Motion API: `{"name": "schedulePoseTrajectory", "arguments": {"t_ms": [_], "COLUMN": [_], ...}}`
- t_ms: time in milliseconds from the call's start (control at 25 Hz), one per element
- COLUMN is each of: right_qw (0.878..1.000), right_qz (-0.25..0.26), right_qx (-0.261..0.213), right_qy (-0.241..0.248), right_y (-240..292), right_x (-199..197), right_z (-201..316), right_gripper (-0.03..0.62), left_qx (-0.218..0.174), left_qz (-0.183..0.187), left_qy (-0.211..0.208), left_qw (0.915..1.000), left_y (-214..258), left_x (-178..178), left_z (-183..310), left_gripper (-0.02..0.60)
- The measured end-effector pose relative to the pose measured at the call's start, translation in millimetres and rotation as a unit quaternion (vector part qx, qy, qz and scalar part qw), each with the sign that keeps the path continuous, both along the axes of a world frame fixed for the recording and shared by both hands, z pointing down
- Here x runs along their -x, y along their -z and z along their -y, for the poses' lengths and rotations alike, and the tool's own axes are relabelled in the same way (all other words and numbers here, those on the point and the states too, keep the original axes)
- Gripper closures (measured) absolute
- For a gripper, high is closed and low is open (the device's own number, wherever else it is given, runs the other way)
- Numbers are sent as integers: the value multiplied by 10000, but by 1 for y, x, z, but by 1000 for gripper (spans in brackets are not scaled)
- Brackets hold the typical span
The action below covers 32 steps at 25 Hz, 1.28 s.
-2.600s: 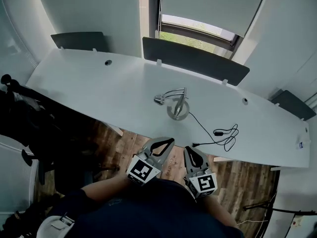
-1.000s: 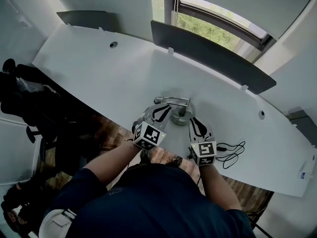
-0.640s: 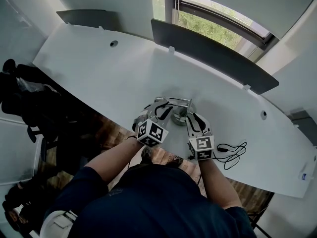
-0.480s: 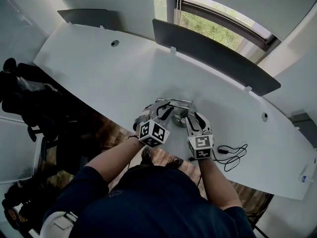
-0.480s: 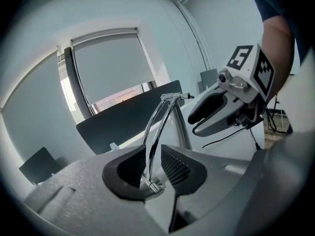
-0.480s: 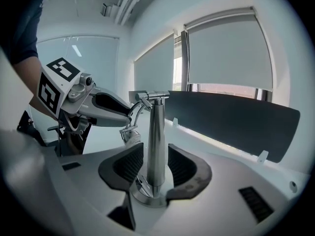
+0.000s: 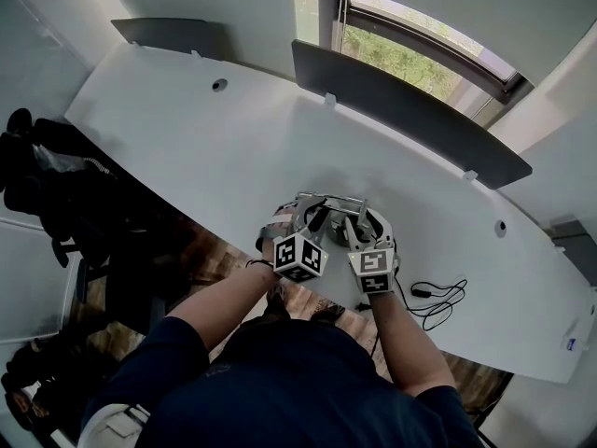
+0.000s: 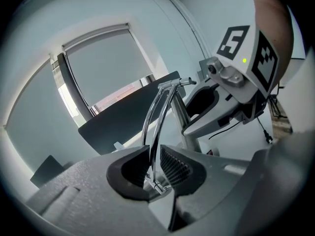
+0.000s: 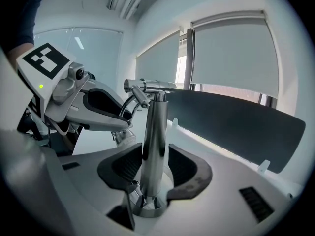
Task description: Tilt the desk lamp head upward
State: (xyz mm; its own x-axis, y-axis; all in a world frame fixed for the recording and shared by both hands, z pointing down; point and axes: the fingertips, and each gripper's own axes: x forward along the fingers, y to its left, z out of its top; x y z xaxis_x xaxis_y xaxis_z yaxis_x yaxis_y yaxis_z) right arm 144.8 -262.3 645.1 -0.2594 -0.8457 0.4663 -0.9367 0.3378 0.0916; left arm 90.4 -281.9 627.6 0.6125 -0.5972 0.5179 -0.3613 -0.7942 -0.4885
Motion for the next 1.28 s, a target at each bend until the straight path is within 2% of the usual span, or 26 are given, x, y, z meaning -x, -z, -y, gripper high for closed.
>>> {"name": "schedulePoseTrajectory", "arguments": {"t_ms": [160, 400, 720, 1080, 1280], "right_qw": [10000, 9994, 9978, 9965, 9962], "right_qz": [-23, 156, 154, 144, 130], "right_qx": [60, 257, 542, 720, 754], "right_qy": [-9, -161, -336, -402, -409], "right_y": [-4, -7, -10, -11, -12], "right_x": [1, 1, -2, 0, 0], "right_z": [4, 5, 4, 5, 5], "right_gripper": [439, 447, 447, 447, 447], "left_qx": [-55, 116, 312, 14, -491], "left_qz": [122, 236, 528, 817, 1057], "left_qy": [-54, -121, -93, -74, -171], "left_qw": [9999, 9996, 9981, 9966, 9930], "left_y": [1, -1, 10, 24, 47], "left_x": [1, 0, 2, 14, 19], "left_z": [2, 2, -1, 3, 4], "left_gripper": [540, 545, 545, 537, 525]}}
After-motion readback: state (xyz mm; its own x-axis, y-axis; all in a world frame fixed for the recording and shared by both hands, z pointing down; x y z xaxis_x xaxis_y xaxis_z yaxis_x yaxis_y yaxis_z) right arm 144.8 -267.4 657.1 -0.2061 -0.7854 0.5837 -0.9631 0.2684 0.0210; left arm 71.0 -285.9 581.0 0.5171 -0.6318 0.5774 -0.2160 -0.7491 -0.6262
